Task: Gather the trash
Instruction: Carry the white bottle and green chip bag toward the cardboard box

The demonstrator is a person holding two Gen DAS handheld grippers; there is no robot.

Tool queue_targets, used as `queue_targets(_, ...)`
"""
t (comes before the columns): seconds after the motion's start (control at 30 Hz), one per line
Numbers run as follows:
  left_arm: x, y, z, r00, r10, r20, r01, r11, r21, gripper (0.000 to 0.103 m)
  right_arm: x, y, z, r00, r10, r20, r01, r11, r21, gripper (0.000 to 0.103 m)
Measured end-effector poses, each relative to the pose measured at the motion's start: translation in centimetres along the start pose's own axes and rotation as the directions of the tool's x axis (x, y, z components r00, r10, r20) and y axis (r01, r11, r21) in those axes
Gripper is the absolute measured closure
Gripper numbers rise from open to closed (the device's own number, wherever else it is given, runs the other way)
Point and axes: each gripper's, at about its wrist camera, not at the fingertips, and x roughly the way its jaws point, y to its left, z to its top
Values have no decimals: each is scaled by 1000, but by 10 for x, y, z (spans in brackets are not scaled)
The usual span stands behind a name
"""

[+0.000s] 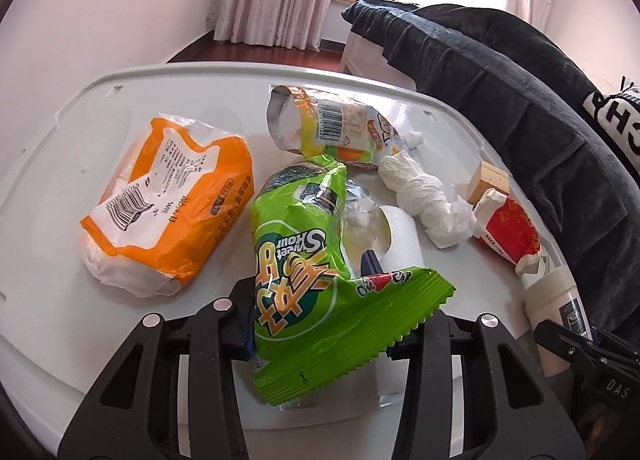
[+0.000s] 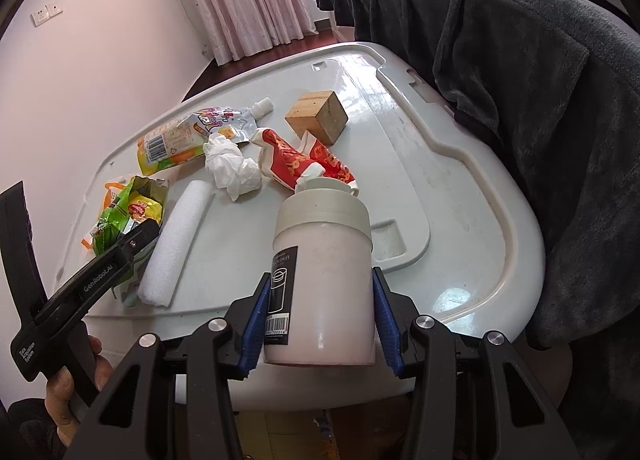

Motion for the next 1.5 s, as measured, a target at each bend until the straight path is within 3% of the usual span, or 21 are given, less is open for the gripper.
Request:
queue_targets(0.13, -10, 1, 0, 1000, -15, 17, 15, 1000, 3, 62, 0, 0, -1, 1000, 0, 2, 0, 1000, 3, 56)
queue_targets(0.47, -37, -8, -4, 998, 54, 33, -55, 998, 44, 62, -4, 12, -4, 999, 38, 12, -38, 999, -32, 56)
queue_targets(0.77, -94, -4, -31, 999, 43, 28, -45, 998, 43, 62, -31, 29, -17, 994, 84, 71, -76, 991, -107, 56)
queue_targets(1.0, -144, -4, -65, 999, 35, 31, -37, 997, 64, 62, -58, 38, -49, 990, 123, 75, -113, 986, -125, 56)
queue_targets(1.23, -181, -4, -102, 997, 79, 12, -80, 990, 112, 62, -96, 53, -102, 987, 153, 56, -142, 975, -169, 56)
queue_targets(1.33, -186, 0, -120, 995, 97, -34, -92, 989, 114, 62, -103, 60, -123, 988, 153, 35, -144, 972, -186, 56)
queue_targets(1.37, -187, 2, -127, 987, 145, -63, -136, 983, 126, 62, -103, 64, -130, 989, 147, 29, -138, 970, -202, 56)
queue_targets(1.5, -174, 7, -151, 975, 171, -140, -151, 978, 143, 62, -90, 72, -149, 992, 125, -13, -124, 965, -232, 56)
